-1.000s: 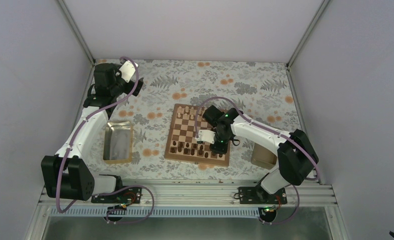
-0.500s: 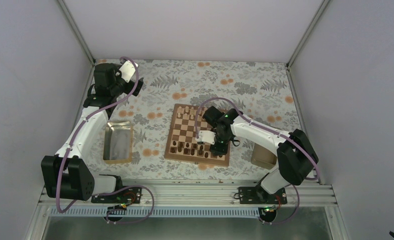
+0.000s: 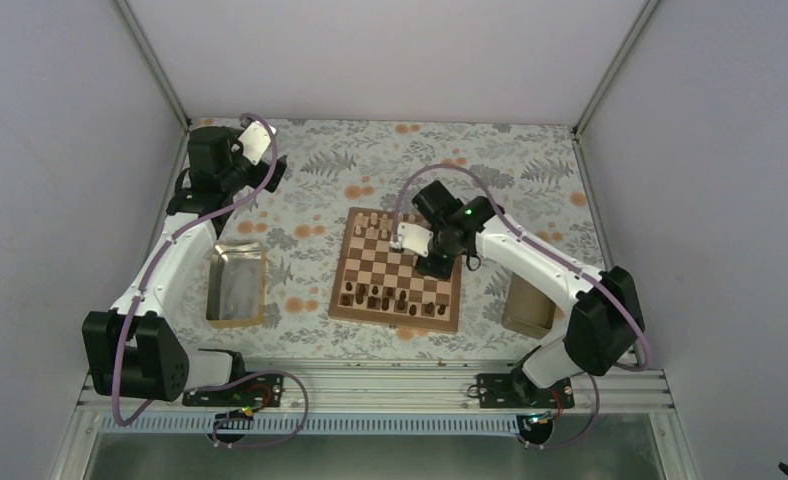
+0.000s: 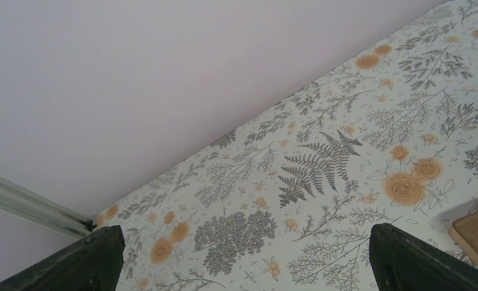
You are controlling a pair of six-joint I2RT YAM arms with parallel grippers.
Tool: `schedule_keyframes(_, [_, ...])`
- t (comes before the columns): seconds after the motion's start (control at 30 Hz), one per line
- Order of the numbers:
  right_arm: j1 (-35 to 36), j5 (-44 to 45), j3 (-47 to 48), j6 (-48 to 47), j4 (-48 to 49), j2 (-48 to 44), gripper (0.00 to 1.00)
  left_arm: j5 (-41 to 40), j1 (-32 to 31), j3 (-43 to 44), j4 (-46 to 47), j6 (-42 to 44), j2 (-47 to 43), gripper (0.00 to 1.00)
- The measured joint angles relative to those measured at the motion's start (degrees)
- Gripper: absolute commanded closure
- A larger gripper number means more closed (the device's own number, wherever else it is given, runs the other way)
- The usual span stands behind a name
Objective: Set up the chess pieces on the board
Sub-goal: Place the chess piece on the chessboard, then pick up the chess piece from the chessboard.
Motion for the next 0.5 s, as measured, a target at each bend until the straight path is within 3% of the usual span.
schedule_keyframes(0.5, [-4.7,1.0,6.8,-2.6,3.0,13.0,0.60,0.0,0.0,0.0,0.0,0.0,0.0,0.00])
